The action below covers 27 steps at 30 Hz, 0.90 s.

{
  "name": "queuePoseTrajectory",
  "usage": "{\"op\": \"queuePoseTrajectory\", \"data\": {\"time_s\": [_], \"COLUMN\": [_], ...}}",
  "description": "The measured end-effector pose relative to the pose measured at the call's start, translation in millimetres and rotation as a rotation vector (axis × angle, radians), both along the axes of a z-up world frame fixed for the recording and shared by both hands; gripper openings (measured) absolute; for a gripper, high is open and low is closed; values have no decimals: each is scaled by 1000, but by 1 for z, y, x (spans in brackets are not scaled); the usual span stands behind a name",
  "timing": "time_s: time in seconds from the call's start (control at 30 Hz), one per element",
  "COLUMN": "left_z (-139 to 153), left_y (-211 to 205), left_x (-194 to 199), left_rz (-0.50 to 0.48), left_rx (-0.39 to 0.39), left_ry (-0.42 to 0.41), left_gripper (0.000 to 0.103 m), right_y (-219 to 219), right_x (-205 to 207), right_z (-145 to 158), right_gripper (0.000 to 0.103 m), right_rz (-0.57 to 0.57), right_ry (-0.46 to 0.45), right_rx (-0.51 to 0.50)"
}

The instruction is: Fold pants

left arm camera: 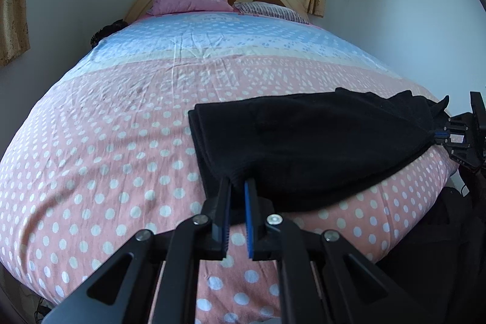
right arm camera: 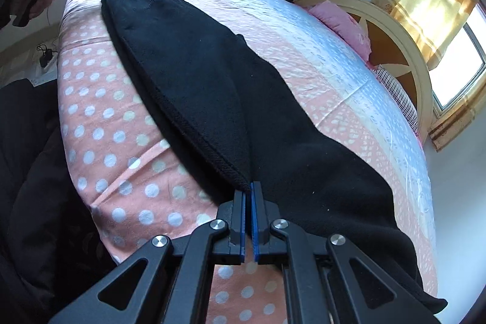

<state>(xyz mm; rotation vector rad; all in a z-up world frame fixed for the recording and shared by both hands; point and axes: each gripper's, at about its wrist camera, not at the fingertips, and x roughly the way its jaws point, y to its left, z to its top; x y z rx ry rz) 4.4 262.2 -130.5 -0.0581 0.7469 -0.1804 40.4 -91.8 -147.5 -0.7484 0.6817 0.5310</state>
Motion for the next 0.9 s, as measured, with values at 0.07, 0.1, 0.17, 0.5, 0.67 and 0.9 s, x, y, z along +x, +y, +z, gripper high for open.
{"op": "queuePoseTrajectory", "data": {"time_s": [0.07,0.1,0.17,0.5,0.67,0.9], "left_z": [0,-1,-2,-1,-3,10], "left_y": [1,1,0,6,7,15], "left_x": [-1,-1,-2,-3,-4,-13], "left_rz": [1,-2,-7,9,10,78], "left_rx": [4,10,24,-24,-30,39], "left_ry": [2,9,10,3,14,-17], "left_gripper": [9,9,9,9,11,17], "right_y": [-1,-2,-5,-1,4,-18], "right_x": [2,2,0,-1,-6,-6], "right_z": [2,3,12,-8,-15,-2], "right_gripper": [3,3,2,2,9,57], "right_rz": [-5,-5,-7,-6,29,-19], "right_ry": [14,15,15,48,-12,18], "right_rx": [14,23,59,20,-47,16]}}
